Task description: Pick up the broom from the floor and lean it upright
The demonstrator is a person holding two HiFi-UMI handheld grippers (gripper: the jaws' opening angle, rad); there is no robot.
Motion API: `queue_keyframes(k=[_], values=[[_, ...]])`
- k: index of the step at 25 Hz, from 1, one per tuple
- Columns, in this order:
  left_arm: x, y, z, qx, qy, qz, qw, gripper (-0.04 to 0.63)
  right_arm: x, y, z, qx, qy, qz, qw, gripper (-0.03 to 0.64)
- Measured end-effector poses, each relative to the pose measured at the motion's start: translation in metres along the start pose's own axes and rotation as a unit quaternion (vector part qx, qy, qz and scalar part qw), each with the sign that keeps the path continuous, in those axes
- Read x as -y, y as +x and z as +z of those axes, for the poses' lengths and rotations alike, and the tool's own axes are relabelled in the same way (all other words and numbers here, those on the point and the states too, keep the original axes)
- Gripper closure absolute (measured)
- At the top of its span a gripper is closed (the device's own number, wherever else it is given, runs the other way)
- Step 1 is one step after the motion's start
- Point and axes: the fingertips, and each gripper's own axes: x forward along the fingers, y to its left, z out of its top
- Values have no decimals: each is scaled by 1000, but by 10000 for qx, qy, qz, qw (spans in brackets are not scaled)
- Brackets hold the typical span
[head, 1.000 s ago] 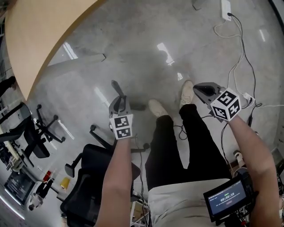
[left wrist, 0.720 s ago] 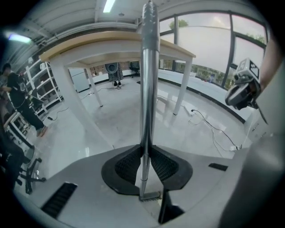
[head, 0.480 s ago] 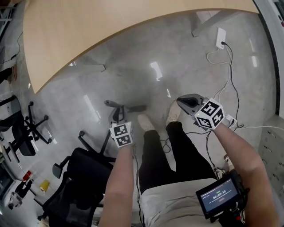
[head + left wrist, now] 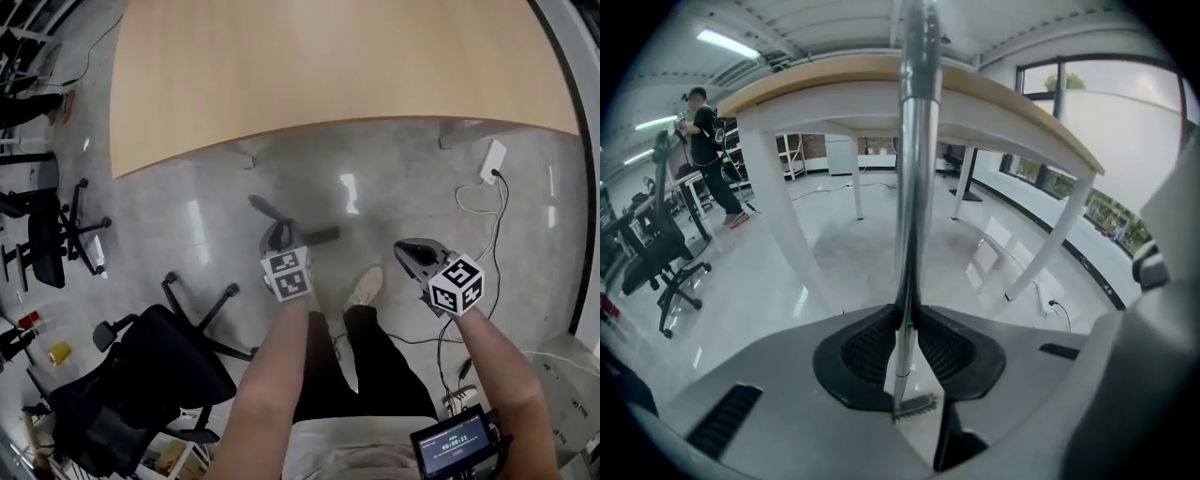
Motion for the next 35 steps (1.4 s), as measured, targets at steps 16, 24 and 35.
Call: queue_keyframes(k=[16,24,35], values=[[15,53,68,471,-374,203,9980,518,42,-24,-15,-79,206,-257,9994,597],[4,57,76,396,-212,321,9985,515,41,-21,-13,-121,225,-260,9993,597],[7,54,81,384,144,247,9989,477,40,-19,-7,-71,243,-221,9994,597]])
